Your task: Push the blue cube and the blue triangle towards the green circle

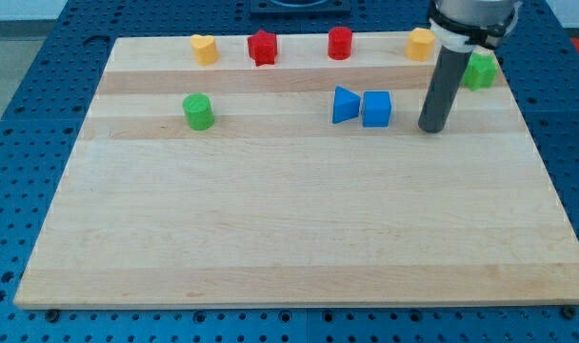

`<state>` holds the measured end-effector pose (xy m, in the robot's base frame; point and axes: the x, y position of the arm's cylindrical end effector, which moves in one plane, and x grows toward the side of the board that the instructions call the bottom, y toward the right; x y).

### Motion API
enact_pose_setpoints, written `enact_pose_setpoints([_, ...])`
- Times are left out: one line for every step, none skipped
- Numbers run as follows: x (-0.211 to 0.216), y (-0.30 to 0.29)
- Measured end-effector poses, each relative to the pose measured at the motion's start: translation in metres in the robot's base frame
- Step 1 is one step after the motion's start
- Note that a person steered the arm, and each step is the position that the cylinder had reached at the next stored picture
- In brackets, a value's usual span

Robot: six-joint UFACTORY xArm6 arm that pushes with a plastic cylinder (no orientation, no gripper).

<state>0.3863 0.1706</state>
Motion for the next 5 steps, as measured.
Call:
enact_pose_setpoints([-0.014, 0.000])
enact_pose_setpoints([-0.014, -0.019])
enact_pose_setpoints([-0.014, -0.038])
enact_pose_setpoints([-0.018, -0.057])
enact_pose_setpoints([-0.024, -0.075])
